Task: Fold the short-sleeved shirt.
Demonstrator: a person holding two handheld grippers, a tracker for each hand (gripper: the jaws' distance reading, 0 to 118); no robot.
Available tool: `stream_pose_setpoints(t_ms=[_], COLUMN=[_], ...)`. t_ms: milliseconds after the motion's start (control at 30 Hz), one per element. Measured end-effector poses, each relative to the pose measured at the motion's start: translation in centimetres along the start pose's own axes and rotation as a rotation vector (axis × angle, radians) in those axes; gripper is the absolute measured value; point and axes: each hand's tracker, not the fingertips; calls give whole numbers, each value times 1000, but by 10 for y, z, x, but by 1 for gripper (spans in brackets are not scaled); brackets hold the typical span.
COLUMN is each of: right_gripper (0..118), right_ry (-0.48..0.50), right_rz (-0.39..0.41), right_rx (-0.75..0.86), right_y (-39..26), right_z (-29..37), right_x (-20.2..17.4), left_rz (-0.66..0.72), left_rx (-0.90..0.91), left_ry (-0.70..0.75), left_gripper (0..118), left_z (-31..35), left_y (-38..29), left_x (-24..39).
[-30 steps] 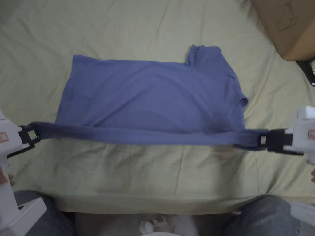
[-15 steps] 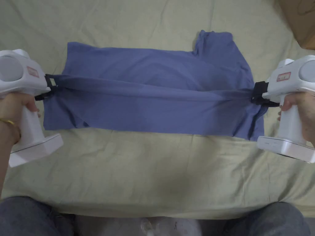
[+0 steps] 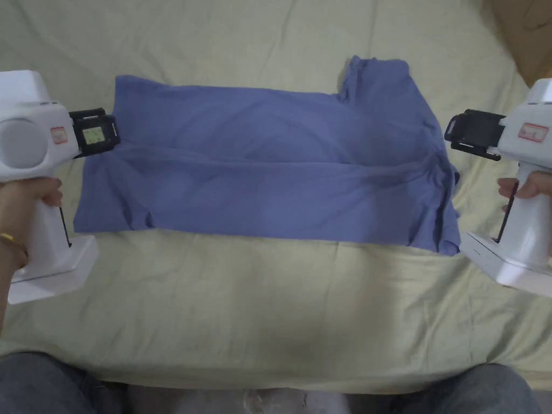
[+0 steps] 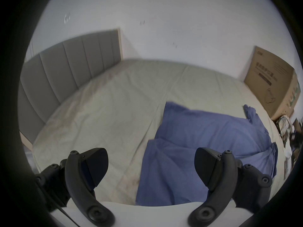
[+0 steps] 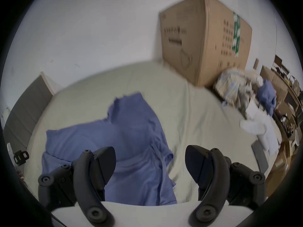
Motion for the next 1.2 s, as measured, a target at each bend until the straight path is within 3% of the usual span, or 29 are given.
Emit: stream_pose_setpoints(t_ms=[167,233,333,400,433,500,533,567,633,700,1000,1200], right_gripper=[103,111,111,110,108,89,72,43,10,0,0,0], right_ry=[92,82,65,69,73,78,85,89,98,94,113,106], right_rz=[115,162,176,158,156,148,143,133,110,112,93,119], right_rx=[278,358,395,409,411,415,417,420,422,430,424,411], right_y=[-28,-47,-75,-90,-97,-106,-110,-113,-115,-116,-111,-110], right_z=[87,113,143,153,160,167,171,174,173,175,173,166], right_x=[-11,-17,-24,-25,-26,-27,-28,-30,-25,-26,-28,-25], left_rz=[-87,-110,-97,-80,-72,-57,-53,-53,-62,-67,-44,37], left_rx=[318,355,385,388,388,389,387,381,369,372,331,99], left_ry=[-9,6,-3,-19,-27,-39,-42,-47,-61,-67,-105,-138], left_gripper=[110,112,110,101,91,57,42,24,0,0,0,5], left_z=[80,102,124,131,136,143,144,147,151,155,151,97], left_y=[-28,-38,-53,-60,-63,-70,-72,-75,-79,-83,-68,-32], left_x=[5,7,7,7,7,7,8,8,9,12,4,-23])
